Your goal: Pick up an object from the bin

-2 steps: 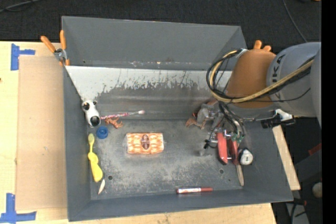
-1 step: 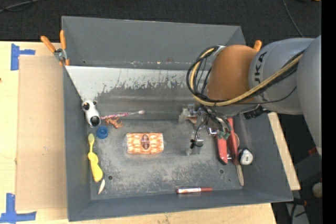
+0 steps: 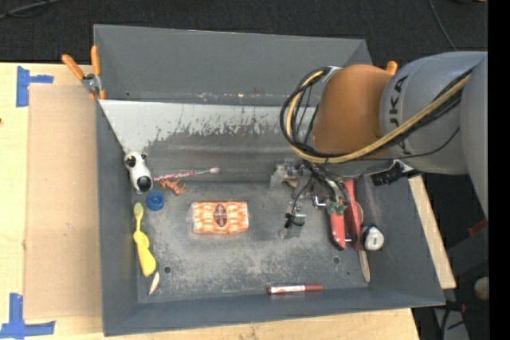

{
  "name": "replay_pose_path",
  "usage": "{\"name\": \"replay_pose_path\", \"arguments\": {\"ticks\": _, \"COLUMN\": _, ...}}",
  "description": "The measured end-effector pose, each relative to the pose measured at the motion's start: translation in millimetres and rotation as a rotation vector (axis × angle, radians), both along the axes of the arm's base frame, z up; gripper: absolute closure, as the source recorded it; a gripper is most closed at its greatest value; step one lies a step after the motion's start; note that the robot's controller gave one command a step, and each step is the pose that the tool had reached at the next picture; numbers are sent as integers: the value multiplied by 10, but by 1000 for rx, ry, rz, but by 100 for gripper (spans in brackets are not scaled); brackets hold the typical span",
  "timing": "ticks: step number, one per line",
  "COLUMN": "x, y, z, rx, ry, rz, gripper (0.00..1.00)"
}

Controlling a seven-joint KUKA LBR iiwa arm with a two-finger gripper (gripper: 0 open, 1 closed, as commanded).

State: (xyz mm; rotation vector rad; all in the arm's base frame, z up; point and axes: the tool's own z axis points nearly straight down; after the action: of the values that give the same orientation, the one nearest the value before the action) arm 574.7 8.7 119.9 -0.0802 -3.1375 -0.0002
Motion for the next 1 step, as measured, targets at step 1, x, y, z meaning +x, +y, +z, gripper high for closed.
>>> {"name": "replay_pose_path", "arguments": {"ticks": 1, "x": 79, "y": 594, "z": 163, "rx": 1, "ry": -3, "rz": 149, "gripper": 0}}
